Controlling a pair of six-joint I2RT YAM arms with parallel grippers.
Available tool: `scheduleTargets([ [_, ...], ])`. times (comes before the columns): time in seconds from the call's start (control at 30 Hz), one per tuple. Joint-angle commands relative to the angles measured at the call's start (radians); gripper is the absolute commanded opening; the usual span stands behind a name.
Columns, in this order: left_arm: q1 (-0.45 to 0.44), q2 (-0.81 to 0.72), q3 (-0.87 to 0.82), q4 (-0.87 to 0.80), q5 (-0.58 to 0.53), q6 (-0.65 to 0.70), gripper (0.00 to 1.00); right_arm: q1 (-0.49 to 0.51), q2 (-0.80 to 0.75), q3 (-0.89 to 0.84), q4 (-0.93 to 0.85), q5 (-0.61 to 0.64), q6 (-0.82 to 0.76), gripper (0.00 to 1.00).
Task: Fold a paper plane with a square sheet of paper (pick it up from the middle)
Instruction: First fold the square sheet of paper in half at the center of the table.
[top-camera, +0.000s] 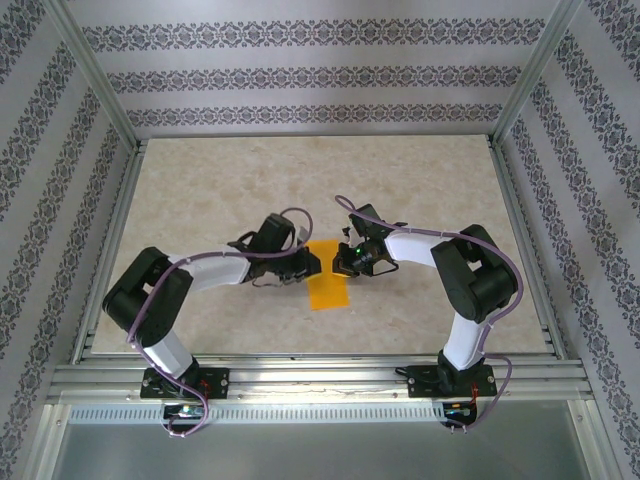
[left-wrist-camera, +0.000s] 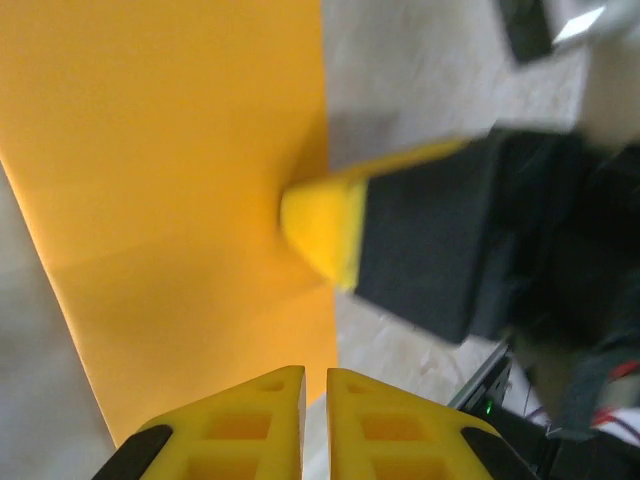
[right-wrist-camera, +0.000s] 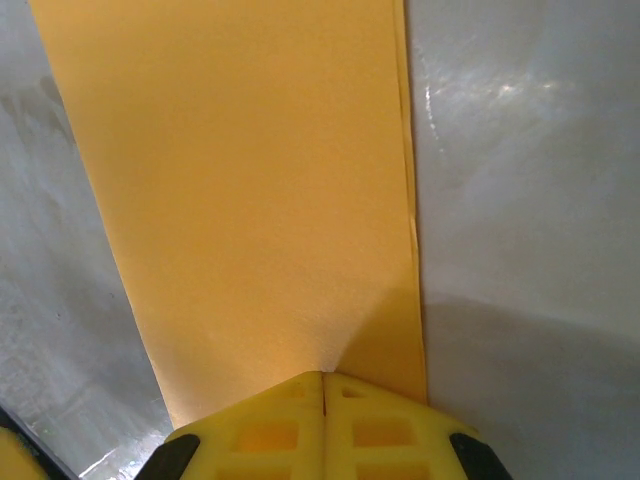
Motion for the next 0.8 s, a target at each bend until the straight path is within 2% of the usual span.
scheduleTargets([
  [0.0,-0.017,0.016,-0.077,0.186,0.042,-0.090,0.15,-0.004,0.006,-0.028,-0.088,0.073,0.007,0.00],
  [0.17,-0.043,0.037,-0.171,0.303,0.059,-0.141,0.15,-0.005,0.010,-0.029,-0.089,0.072,0.004,0.00],
  [0.37,-0.058,0.014,-0.243,0.270,0.066,-0.122,0.15,-0.005,0.011,-0.033,-0.091,0.076,0.003,0.00],
  [0.77,-0.154,-0.084,-0.143,-0.187,-0.087,0.097,0.16,-0.006,0.021,-0.026,-0.100,0.075,0.000,0.00],
])
